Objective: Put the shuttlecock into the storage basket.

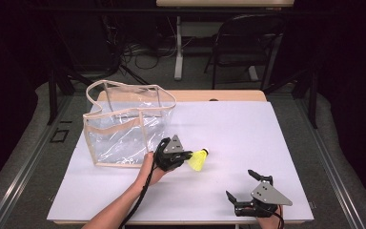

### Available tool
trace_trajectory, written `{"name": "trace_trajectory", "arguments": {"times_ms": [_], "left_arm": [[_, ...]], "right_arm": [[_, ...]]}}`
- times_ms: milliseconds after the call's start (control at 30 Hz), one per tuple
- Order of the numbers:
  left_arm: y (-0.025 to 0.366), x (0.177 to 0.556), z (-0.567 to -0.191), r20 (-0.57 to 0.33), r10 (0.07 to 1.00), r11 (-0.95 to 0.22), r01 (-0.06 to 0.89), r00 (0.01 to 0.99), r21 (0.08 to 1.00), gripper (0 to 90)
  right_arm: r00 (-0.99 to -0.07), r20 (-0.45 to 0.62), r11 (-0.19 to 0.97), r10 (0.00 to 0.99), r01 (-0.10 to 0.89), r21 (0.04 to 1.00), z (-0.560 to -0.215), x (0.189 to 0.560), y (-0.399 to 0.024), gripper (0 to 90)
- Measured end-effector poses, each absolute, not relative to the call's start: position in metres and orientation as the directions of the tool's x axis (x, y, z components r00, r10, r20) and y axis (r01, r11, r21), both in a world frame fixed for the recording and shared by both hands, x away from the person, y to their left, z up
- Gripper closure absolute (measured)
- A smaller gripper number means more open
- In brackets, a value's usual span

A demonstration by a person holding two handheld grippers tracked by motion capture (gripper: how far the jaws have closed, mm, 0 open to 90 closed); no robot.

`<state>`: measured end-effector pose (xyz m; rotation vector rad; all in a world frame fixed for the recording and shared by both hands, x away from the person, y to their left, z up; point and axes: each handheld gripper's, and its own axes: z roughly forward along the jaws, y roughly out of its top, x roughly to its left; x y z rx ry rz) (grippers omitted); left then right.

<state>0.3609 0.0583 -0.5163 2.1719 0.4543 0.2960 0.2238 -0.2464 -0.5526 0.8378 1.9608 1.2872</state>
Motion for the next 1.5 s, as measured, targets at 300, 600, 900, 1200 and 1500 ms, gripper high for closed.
{"name": "trace_trajectory", "arguments": {"times_ms": [300,600,900,1200,1500], "left_arm": [[0.060,0.361,-0.513,0.044,0.427,-0.543,0.217,0.903,0.811,88.7],[0.057,0.358,-0.514,0.047,0.417,-0.558,0.215,0.908,0.802,88.7],[0.055,0.359,-0.511,0.056,0.414,-0.563,0.207,0.909,0.800,88.7],[0.056,0.359,-0.499,0.074,0.414,-0.562,0.191,0.907,0.805,88.7],[0.057,0.359,-0.491,0.084,0.416,-0.556,0.180,0.906,0.811,88.7]], "right_arm": [[-0.594,-0.165,0.318,0.787,0.162,0.934,-0.553,0.224,-0.246,0.4],[-0.593,-0.165,0.318,0.788,0.163,0.934,-0.552,0.224,-0.246,0.4],[-0.595,-0.161,0.314,0.788,0.164,0.935,-0.553,0.224,-0.246,0.4],[-0.597,-0.160,0.315,0.786,0.164,0.935,-0.553,0.224,-0.246,0.5],[-0.596,-0.160,0.315,0.787,0.165,0.935,-0.553,0.224,-0.246,0.5]]}}
